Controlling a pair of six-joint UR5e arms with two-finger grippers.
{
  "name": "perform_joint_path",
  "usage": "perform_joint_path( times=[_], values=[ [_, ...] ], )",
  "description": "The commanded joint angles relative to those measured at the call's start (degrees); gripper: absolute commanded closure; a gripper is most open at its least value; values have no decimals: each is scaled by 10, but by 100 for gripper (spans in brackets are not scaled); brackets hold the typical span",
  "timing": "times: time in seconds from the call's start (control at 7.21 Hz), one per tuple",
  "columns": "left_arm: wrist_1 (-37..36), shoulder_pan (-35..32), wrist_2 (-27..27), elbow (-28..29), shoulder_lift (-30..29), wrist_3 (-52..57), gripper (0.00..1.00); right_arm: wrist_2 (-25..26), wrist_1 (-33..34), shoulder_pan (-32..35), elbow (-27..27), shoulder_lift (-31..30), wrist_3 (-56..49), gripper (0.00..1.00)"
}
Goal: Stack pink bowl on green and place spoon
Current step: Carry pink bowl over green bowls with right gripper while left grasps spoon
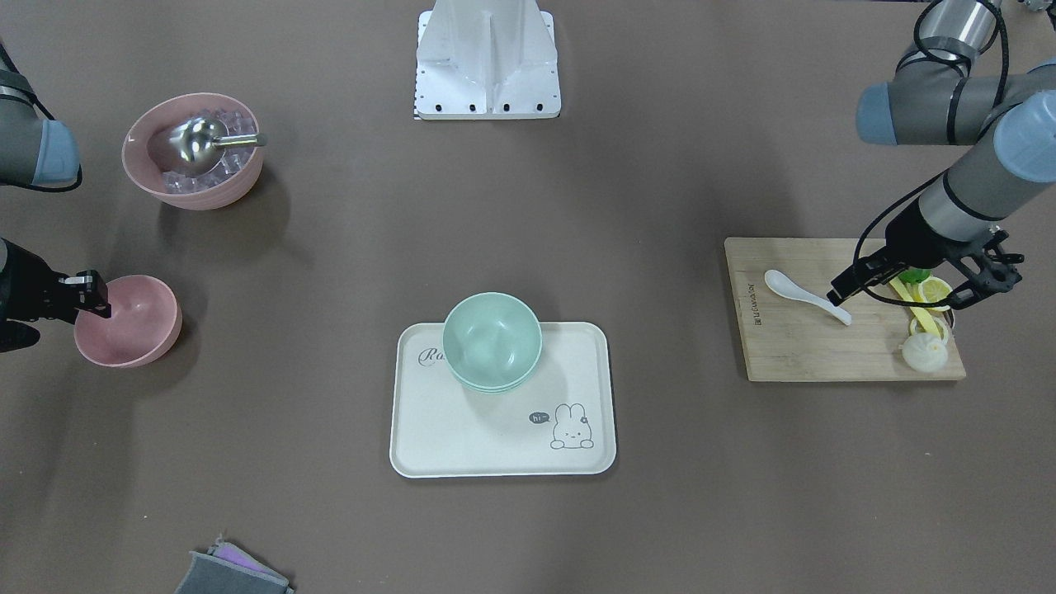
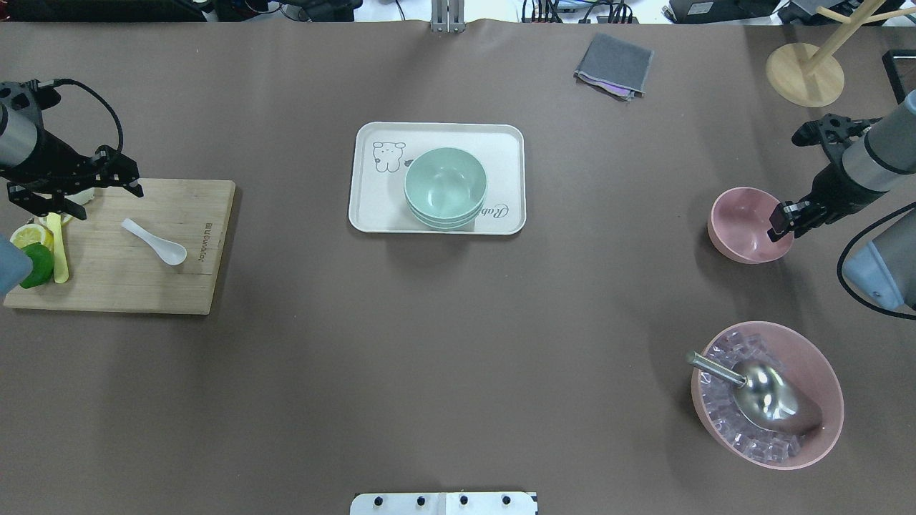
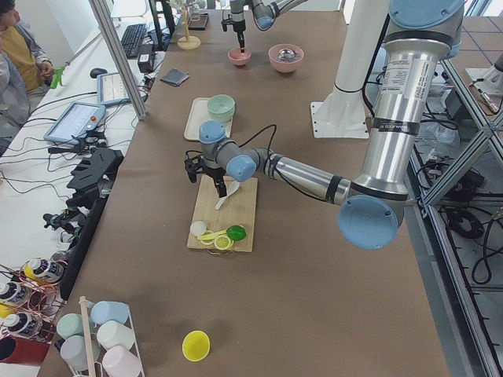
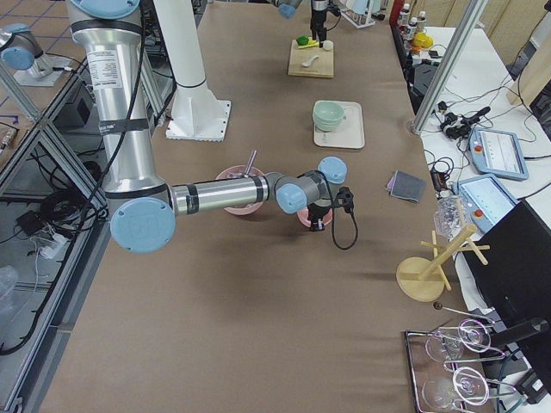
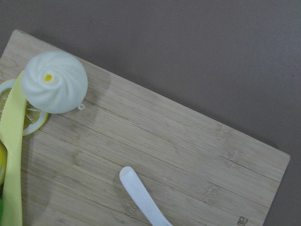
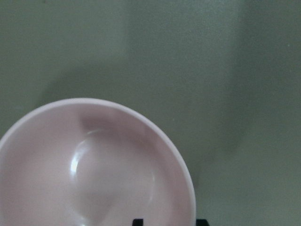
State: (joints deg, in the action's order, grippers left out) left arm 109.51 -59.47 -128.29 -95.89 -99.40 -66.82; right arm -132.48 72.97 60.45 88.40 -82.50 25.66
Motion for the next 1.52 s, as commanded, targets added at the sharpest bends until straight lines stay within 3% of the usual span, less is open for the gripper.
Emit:
perform_joint_path(
  times=[0.0,0.28,0.69,1.11,1.25,1.39],
  values=[
    [0,1,0,3,0,-1,3,-3,1,-2,-1,8,2,100],
    [0,2,1,0,4,-2,3,-49,9,5,14,56,71,100],
    [-2,12,11,9,9,-10,16,-70,9,-33,58,181,351,100],
    [3,54,52,32,0,-46,26,-17,9,-104,73,253,454,100],
    [23,63,55,40,0,-57,26,21,10,-135,58,280,468,100],
    [55,71,55,55,1,-82,27,27,10,-153,55,288,479,100]
  ],
)
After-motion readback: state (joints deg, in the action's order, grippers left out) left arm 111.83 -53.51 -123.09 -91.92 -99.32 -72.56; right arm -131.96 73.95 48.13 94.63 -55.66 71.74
